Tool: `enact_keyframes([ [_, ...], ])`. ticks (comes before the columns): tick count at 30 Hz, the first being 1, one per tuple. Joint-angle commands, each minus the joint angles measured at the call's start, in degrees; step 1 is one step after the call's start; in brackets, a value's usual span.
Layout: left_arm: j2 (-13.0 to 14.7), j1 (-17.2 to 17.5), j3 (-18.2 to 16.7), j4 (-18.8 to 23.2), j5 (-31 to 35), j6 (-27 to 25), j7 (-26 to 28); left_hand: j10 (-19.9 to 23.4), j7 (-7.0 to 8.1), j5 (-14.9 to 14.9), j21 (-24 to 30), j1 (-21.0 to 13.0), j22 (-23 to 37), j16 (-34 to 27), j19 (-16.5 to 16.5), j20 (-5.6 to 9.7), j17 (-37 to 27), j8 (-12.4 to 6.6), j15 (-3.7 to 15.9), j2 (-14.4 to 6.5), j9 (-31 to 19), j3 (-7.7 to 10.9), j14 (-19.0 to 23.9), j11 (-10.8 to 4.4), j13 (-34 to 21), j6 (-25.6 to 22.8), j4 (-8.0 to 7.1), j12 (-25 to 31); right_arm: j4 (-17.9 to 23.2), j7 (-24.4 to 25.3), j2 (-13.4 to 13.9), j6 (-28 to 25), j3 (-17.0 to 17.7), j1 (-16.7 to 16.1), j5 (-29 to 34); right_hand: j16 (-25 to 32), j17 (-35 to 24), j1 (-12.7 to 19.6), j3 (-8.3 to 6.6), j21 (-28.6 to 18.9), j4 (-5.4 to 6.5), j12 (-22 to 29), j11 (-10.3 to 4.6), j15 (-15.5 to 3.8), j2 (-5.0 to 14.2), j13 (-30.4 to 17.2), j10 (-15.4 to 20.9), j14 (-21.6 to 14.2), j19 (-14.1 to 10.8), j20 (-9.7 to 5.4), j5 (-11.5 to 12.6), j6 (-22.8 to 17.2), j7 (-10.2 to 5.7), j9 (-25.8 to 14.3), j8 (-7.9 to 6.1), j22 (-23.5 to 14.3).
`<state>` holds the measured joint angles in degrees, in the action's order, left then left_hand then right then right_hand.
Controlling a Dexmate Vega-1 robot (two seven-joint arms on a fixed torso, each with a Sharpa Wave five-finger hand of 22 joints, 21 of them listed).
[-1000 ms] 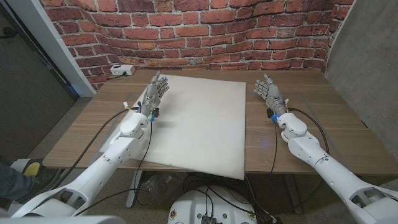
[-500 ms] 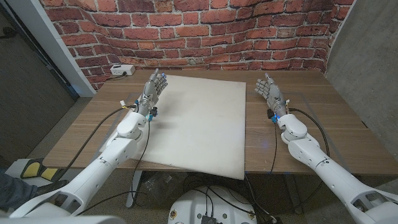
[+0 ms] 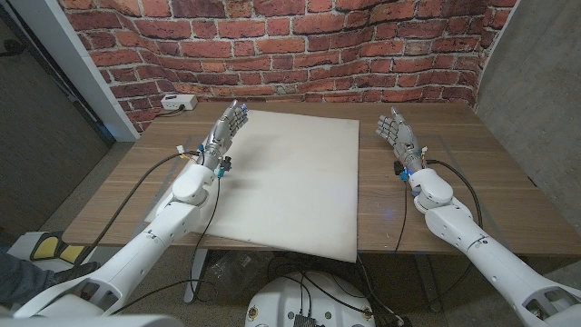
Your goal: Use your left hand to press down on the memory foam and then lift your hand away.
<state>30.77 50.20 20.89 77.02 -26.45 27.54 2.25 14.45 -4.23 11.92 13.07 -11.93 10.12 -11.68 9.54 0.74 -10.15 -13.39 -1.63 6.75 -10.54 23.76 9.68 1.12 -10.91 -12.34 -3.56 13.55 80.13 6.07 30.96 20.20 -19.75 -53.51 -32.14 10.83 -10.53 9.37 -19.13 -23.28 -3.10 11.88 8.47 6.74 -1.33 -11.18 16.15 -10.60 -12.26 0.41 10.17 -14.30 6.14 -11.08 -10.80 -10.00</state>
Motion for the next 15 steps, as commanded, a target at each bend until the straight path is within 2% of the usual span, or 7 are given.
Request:
enact_keyframes([
  [1,0.4,0.1,1.3,1.4,10.2,1.3,7.0,1.6,-0.09,0.3,0.3,-0.8,0.1,-0.3,1.0,-0.05,-0.2,-0.48,0.17,0.0,-0.2,0.12,1.6,-0.48,-0.1,-1.4,0.67,0.4,2.1,0.9,1.0,0.0,0.7,-1.8,0.2,0.2,-0.1,0.5,-0.04,0.4,-0.17,0.2,0.1,-0.06,0.1,0.0,0.3,-0.4,-0.5,0.08,0.2,0.2,0.06,-0.1,0.12,-0.2],
  [5,1.2,0.4,1.7,2.8,14.2,0.2,9.7,2.0,0.11,0.3,0.4,-1.1,0.1,-0.3,1.4,0.0,-0.2,-0.54,0.15,-0.2,-0.2,0.13,2.0,-0.35,-0.1,-1.9,0.78,0.4,2.7,1.3,1.2,-0.1,0.9,-2.3,0.2,0.2,-0.1,0.5,-0.02,0.5,-0.22,0.2,0.0,-0.06,0.09,0.0,0.3,-0.4,-0.6,0.06,0.2,0.4,0.2,0.0,0.16,-0.2],
  [8,1.8,0.6,2.0,4.0,17.0,-1.1,11.4,2.4,0.13,0.3,0.3,-1.3,0.1,-0.3,1.5,-0.09,-0.2,-0.56,0.27,-0.2,-0.2,0.15,2.3,-0.53,-0.1,-2.2,0.85,0.5,3.6,1.7,1.6,-0.8,1.2,-2.8,0.1,0.2,-0.1,0.5,-0.01,0.6,-0.3,0.2,-0.01,-0.04,0.14,0.1,0.3,-0.5,-0.7,0.04,0.2,0.7,1.17,0.0,0.16,-0.2],
  [15,2.5,0.5,3.1,4.8,21.1,-2.2,13.1,3.1,0.17,0.4,0.3,-1.7,0.1,-0.4,1.8,-0.28,-0.2,-0.68,0.43,-0.5,-0.2,0.21,3.2,-0.58,-0.1,-3.1,1.02,0.5,3.9,1.5,2.0,-1.0,1.4,-3.0,-0.1,0.2,-0.1,0.5,0.03,0.7,-0.39,0.3,0.02,-0.05,0.15,0.1,0.3,-0.6,-0.9,0.03,0.2,0.6,1.79,0.0,0.04,-0.2],
])
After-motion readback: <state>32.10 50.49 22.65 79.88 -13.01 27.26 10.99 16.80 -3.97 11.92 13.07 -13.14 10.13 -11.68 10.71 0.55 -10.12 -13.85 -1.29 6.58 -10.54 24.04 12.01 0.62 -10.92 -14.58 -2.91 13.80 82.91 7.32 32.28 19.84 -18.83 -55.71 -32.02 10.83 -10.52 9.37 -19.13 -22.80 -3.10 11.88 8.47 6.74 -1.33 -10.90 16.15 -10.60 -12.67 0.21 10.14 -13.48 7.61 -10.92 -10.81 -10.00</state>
